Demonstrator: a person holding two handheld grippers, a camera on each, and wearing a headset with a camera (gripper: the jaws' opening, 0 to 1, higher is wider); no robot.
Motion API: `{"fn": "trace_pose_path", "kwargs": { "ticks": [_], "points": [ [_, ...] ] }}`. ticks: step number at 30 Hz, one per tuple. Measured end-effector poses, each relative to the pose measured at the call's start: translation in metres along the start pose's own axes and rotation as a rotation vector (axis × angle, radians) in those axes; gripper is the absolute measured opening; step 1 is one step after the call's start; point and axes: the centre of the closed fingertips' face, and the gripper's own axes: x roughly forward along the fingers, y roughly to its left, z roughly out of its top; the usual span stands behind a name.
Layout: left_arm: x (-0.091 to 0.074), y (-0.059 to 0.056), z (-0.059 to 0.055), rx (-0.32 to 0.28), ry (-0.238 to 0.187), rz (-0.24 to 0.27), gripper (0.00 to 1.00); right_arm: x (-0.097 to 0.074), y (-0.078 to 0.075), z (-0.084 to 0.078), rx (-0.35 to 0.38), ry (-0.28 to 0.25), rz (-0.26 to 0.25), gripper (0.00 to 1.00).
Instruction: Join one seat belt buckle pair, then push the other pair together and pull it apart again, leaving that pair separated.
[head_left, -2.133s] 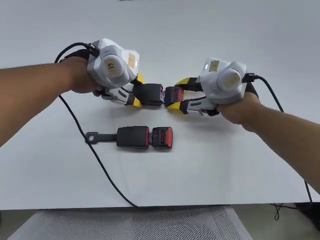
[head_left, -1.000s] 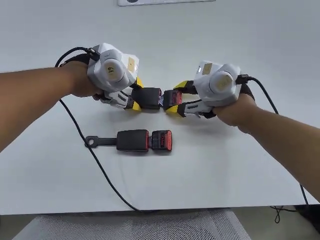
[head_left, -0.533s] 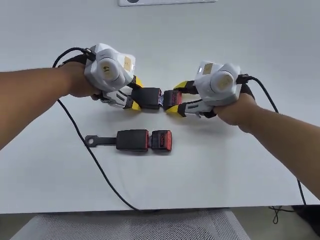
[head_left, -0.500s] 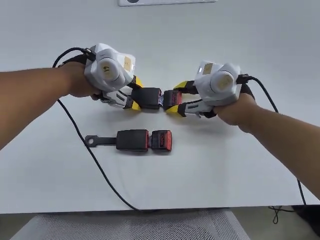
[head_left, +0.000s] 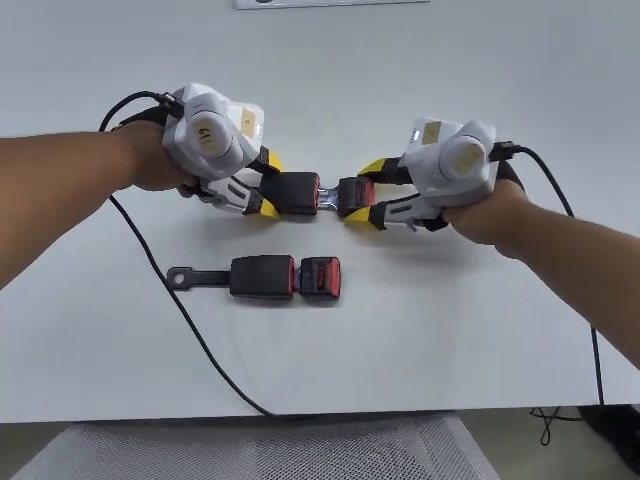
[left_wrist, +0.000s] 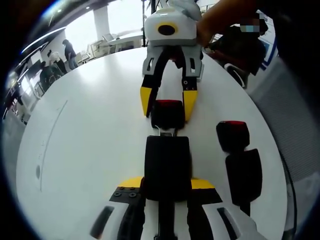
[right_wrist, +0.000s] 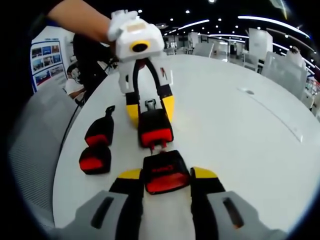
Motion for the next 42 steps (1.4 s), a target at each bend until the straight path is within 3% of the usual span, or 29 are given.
{"fn": "trace_pose_path", "kwargs": {
  "ticks": [19,42],
  "points": [
    [0.0,0.0,0.001,-0.009,0.009,0.009,0.33,-0.05,-0.008,-0.04,-0.012,0.026,-0.005,0.36],
    [0.0,-0.003,0.002,-0.018,0.016,0.016,0.33,-0.088,-0.01,-0.074,0.003,0.05,-0.038,0.37]
  ]
}}
